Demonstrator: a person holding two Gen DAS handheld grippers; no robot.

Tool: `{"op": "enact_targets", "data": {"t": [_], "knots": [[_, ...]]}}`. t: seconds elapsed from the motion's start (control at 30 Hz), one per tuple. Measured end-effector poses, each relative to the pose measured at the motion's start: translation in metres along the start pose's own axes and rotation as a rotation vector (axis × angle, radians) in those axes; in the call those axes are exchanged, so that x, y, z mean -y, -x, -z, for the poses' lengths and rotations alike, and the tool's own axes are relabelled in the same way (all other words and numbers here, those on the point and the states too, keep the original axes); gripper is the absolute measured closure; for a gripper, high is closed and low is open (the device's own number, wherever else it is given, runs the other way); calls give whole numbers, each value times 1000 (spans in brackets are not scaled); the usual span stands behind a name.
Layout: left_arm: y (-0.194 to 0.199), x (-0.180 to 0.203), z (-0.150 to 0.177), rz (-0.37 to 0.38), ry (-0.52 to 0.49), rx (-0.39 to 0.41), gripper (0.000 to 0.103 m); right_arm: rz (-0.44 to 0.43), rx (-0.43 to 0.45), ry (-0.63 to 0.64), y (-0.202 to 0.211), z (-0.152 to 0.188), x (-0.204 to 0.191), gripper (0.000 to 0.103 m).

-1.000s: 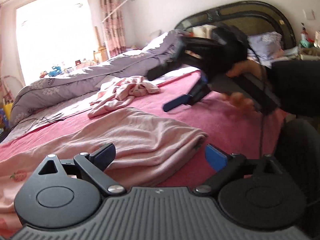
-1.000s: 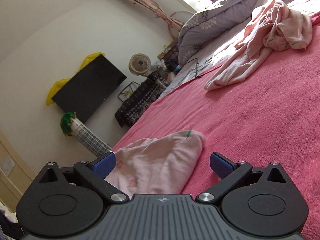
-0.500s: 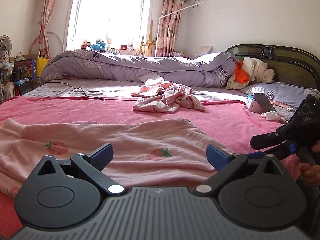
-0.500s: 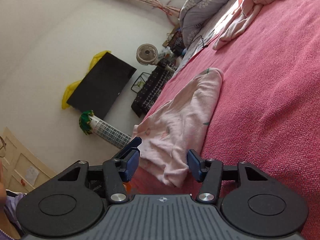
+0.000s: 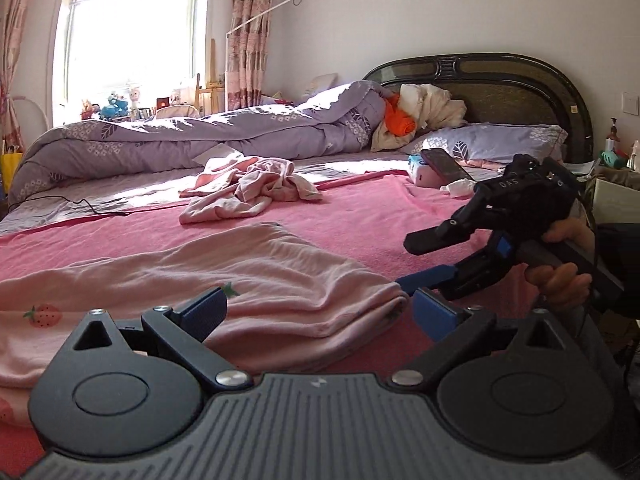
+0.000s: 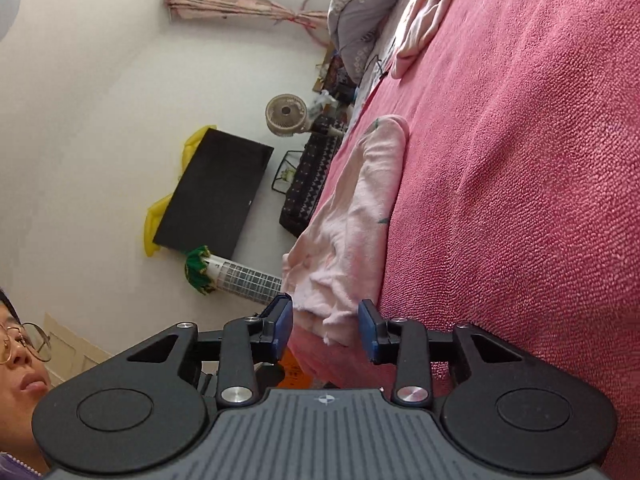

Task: Fold clothes

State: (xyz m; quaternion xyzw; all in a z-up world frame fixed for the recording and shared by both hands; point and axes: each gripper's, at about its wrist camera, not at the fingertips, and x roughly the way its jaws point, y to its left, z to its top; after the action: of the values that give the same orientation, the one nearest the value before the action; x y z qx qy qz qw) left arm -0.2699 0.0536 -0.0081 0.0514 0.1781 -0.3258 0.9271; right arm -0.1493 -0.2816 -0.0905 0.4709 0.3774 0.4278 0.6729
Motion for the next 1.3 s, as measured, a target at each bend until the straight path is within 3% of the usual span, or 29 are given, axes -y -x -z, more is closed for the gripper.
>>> {"op": "enact_targets", "data": {"t": [0.1, 0.3, 0.37, 0.47, 0.63, 0.77, 0.8, 0.87, 0.93, 1.07, 1.2, 1.27, 1.3], "knots": [[-3, 10, 0, 46, -10, -8, 3, -5, 4, -29, -10, -7, 2, 59], [2, 28, -1, 44, -74, -17, 3, 78, -30, -20, -25, -17, -9, 62], [6, 30, -1, 46, -85, -13, 3, 105, 18, -28, -10, -20, -10, 57], [4, 30, 0, 54, -82, -26, 3, 89, 73, -123, -2, -26, 5, 58], [6, 28, 0, 12, -69, -24, 3, 276, -24, 47, -35, -23, -23, 56], [8, 22, -1, -7, -57, -16, 3, 270, -63, 21, -48, -9, -29, 55], [7, 20, -1, -7, -55, -18, 3, 275, -55, 14, -49, -8, -29, 57], [2, 22, 0, -10, -63, -29, 3, 302, -46, -32, -56, -8, -29, 75], [-4, 31, 1, -25, -121, -34, 3, 276, -57, -90, -58, -9, -26, 82], [-20, 52, 6, -108, -272, -24, 3, 206, -37, -123, -55, -10, -28, 82], [-43, 71, 11, -263, -440, 46, 7, 175, -28, -116, -48, -16, -32, 83], [-55, 76, 12, -300, -495, 59, 27, 174, -33, -113, -46, -19, -31, 83], [-56, 77, 13, -306, -493, 66, 31, 173, -34, -112, -45, -21, -31, 83]]}}
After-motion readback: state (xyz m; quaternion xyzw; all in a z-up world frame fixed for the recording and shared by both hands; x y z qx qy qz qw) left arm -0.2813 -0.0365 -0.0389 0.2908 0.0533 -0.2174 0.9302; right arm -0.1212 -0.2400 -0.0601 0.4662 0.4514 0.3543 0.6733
